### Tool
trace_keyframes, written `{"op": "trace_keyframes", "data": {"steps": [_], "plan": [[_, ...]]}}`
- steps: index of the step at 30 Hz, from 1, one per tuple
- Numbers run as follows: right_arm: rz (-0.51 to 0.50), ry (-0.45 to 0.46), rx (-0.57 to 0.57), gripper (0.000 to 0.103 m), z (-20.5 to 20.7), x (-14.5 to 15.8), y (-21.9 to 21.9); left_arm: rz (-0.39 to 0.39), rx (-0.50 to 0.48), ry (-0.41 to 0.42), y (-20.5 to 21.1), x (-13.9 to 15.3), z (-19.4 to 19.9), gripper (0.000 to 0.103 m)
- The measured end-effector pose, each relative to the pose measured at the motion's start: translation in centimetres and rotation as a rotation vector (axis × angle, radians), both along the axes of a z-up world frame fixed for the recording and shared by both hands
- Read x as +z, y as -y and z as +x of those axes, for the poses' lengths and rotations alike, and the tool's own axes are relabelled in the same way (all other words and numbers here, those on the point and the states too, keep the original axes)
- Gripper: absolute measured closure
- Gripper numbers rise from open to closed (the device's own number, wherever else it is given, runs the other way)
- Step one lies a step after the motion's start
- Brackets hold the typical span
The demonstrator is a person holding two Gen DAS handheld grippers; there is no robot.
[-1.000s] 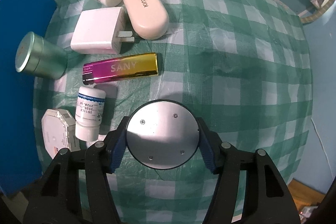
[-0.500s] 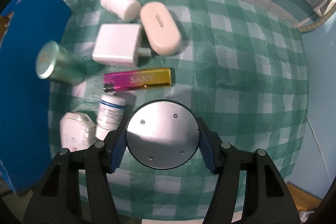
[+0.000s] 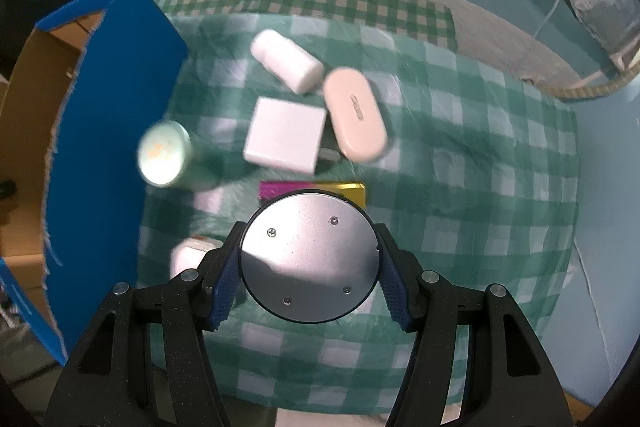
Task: Organize rigid objects
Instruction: 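Carry the silver puck into the cardboard box and open the right tool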
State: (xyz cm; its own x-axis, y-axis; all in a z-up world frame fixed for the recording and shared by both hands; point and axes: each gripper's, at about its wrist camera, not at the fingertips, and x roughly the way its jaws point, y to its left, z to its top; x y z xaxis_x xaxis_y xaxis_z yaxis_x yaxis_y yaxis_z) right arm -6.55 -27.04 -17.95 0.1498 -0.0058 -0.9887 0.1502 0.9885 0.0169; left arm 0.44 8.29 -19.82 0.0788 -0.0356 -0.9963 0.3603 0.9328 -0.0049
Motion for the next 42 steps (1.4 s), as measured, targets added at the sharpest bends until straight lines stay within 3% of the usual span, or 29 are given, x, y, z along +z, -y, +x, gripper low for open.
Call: {"op": "trace_keyframes", "data": {"steps": [26,42], "plan": [[0.013,0.087,0.23,0.042,7.4,4.5,-5.7,-0.013,0.003,-0.016,0.1,0.1,0.5,0.086],[0.023,0.12,0.35,0.042,11.0,4.9,-11.1,-0.002,0.008,-0.025,-0.1,-0.2,0.6,0.086]]}}
